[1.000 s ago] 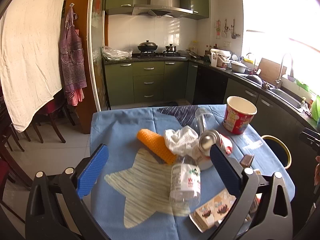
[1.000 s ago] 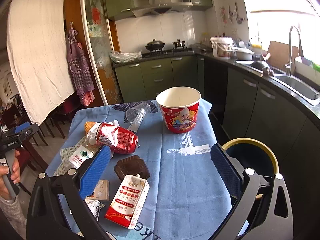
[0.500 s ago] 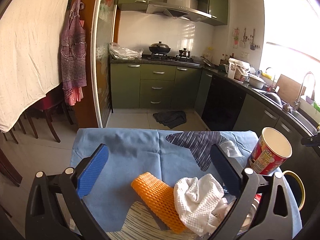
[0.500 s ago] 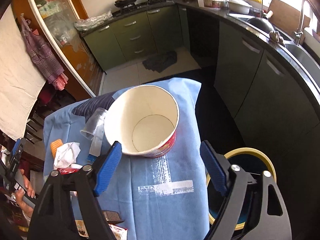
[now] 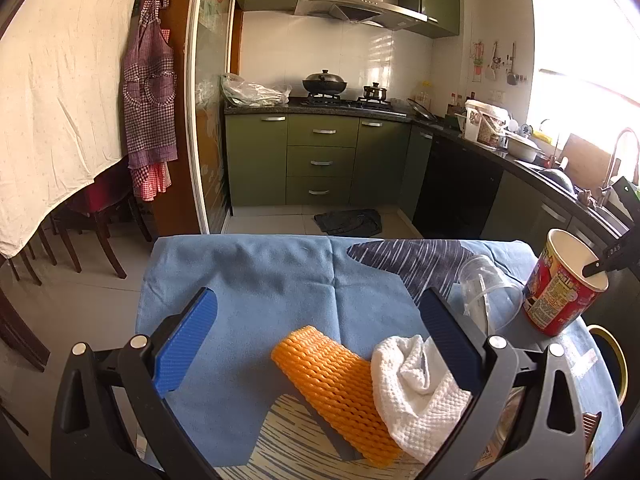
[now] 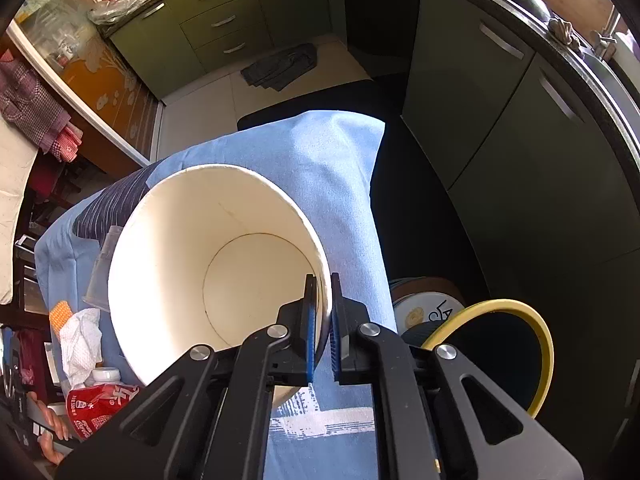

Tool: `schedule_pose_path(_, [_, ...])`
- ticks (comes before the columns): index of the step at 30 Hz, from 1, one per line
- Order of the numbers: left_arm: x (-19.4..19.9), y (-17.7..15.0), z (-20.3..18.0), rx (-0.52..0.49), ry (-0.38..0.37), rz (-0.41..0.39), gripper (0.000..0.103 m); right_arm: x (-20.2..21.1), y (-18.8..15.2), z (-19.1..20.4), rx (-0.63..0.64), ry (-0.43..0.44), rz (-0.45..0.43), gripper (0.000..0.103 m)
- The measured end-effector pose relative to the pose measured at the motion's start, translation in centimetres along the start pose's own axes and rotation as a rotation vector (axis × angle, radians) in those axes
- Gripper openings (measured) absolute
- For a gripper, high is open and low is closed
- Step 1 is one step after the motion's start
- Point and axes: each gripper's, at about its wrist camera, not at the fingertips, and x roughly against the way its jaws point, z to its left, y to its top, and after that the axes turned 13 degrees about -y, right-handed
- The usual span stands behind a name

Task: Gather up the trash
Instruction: 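Grasp the red-and-white paper bucket rim with the right gripper, then carry the paper bucket over the yellow-rimmed bin and release it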

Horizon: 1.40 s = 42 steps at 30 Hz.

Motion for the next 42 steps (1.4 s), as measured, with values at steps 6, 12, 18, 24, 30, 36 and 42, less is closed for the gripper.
schedule_pose_path(6, [0.2,-0.1,-0.4,-0.018,0.005,-0.015,0.097,3.1,-1.3,-2.7,-0.044,0.013,-0.076,0.005])
schedule_pose_path(12, [0.1,-0.4,-0.6,-0.018,-0.008,-0.003,0.097,6.1,-5.3,-11.9,-0.202,0.002,-0.106,0.005])
schedule_pose_path(18, [0.1,-0.6,-1.3,-0.036,-0.012,-0.001,0.097,2.6,-10.6,-21.0,-0.388,-0.02,-0.037,0.005])
schedule_pose_path(24, [-0.4,-0.8,-1.6,-0.045,-0.011,0.01,0.097,-4.1,-13.8,-24.6,-0.484,0.0,0.065,0.005])
schedule_pose_path(30, [-1.0,-1.0,-1.9,-0.054,-0.012,0.031,0.097,-7.6,-15.1,-26.0,-0.544,0.0,0.108,0.027])
schedule_pose_path(36, [-1.1,-1.1,-2.1,-0.054,-0.038,0.048,0.097,-5.8,-16.1,-25.5,-0.516,0.019,0.056,0.03])
schedule_pose_path(42, [-0.6,-0.9,-3.7,-0.072,-0.209,0.112,0.097,-3.0,-17.3,-22.2,-0.431,0.116,0.015,0.032])
